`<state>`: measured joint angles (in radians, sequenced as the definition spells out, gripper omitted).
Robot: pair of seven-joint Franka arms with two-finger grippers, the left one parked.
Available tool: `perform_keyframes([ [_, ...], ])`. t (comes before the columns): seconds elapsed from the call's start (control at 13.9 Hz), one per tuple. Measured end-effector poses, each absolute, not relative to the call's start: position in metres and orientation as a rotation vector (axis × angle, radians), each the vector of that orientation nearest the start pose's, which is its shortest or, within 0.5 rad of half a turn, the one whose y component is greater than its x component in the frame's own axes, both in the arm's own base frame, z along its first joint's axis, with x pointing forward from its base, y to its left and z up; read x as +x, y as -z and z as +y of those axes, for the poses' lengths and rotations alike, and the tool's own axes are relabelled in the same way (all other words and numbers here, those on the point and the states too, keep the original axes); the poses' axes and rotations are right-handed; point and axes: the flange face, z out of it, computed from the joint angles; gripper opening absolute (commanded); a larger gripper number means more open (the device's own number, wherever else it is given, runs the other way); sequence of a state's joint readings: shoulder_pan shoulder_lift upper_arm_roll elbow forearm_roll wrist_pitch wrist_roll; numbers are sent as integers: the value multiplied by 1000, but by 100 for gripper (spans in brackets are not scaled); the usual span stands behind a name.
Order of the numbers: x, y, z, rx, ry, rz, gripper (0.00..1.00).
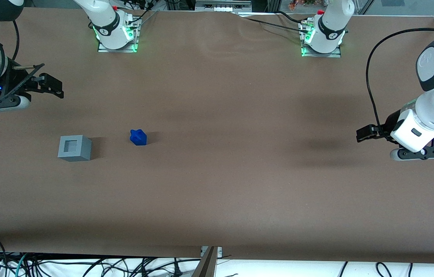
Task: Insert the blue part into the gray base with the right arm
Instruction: 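Move the open right gripper over the blue block and lower it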
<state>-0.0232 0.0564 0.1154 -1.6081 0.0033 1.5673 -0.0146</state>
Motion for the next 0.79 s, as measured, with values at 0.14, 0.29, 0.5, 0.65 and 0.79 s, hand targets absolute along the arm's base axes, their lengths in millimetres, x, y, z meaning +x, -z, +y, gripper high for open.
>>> perform_keyframes([
  [0.14, 565, -566, 58, -3128, -160, -147, 99],
  [0.29, 563, -558, 79, -3131, -155, -107, 99],
  [0.5, 557, -537, 127, -3134, -131, -82, 99],
  [0.65, 554, -514, 141, -3134, -123, -78, 99],
  [0.79, 551, -475, 150, -3132, -103, -59, 99],
])
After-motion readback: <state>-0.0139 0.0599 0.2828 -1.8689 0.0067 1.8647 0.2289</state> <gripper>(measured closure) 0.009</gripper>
